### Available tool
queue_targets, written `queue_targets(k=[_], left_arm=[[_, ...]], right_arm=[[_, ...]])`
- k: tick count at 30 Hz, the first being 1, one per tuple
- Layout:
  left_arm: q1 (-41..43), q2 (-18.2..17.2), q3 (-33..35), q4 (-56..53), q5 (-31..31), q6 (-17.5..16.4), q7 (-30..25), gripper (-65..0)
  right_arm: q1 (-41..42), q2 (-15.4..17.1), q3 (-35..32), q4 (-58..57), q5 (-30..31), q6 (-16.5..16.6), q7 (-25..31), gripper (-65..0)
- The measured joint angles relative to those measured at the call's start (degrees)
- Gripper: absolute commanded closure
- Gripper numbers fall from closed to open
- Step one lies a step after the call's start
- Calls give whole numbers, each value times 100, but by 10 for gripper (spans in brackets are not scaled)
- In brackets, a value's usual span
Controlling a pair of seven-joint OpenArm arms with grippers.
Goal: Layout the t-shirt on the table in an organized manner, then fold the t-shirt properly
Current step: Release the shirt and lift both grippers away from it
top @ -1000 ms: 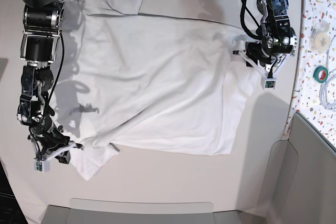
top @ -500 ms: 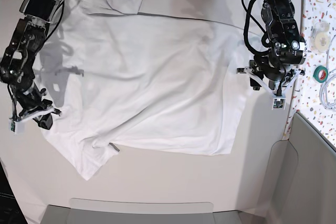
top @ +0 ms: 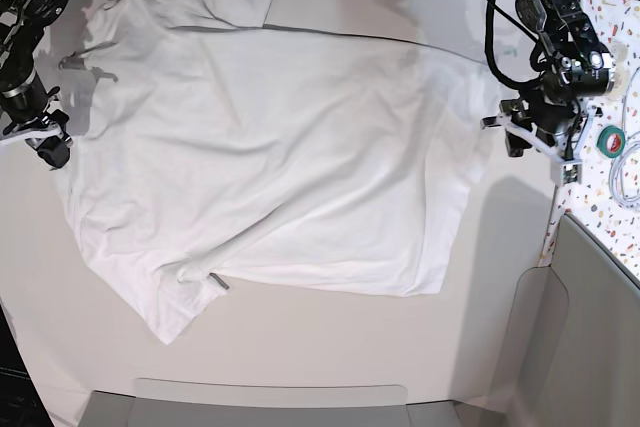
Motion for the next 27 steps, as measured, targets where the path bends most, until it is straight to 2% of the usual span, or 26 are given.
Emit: queue_targets(k=[7, 11, 20, 27], left_arm=[[262, 0, -654, 0, -575, 17, 44, -271], [387, -31, -1034, 2, -925, 17, -31, -271], [839, -264, -1668, -4, -1965, 17, 13, -271], [1060, -286, -1952, -7, -2079, 17, 9, -271]], right_arm=[[-595, -420, 629, 767, 13, 4, 2, -95], [-780, -608, 669, 872, 46, 7, -39, -95], [-1246, -662, 675, 872, 662, 9, -11, -93], [-1414, -719, 671, 872, 901, 7, 20, -93]])
